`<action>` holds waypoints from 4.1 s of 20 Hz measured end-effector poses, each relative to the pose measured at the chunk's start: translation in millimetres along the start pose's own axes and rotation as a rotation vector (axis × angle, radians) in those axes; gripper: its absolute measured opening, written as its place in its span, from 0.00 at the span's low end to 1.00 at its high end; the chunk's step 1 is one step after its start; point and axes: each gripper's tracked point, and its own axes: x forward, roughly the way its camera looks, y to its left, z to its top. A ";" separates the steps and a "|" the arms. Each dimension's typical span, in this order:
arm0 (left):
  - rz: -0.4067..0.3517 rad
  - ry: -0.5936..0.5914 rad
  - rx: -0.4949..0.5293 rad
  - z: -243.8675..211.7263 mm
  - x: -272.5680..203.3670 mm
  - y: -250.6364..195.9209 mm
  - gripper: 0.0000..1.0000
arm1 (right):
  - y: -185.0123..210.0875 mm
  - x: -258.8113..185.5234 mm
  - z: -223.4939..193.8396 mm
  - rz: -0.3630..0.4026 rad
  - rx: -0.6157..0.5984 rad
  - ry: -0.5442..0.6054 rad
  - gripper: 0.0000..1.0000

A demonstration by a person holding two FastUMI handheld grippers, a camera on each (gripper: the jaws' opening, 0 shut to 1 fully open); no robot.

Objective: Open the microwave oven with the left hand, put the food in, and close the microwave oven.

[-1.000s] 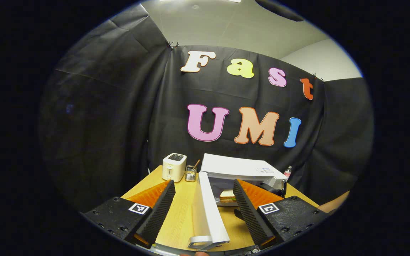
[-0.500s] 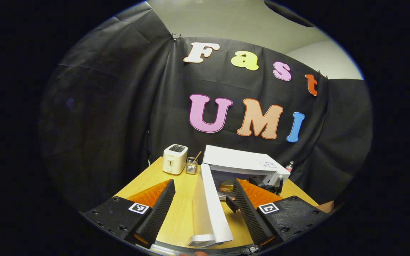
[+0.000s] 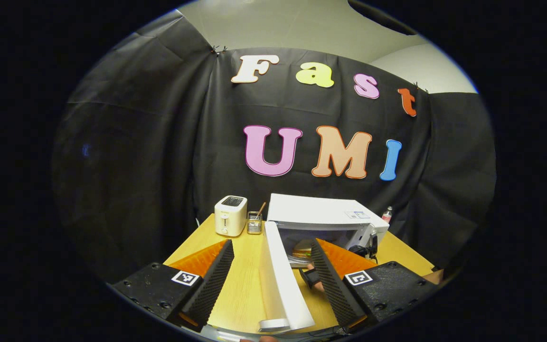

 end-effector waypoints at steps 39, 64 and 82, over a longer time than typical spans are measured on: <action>0.075 0.014 0.072 -25.0 -33.8 36.0 0.96 | 55.8 -155.4 44.1 0.275 -1.153 -0.027 0.92; 0.180 0.415 0.014 -220.0 -48.0 77.8 0.00 | 96.5 -280.7 182.9 0.308 -1.169 -0.207 0.92; 0.069 0.417 0.097 -222.8 -3.6 -24.9 0.00 | 77.2 -285.2 267.4 0.262 -1.205 -0.253 0.92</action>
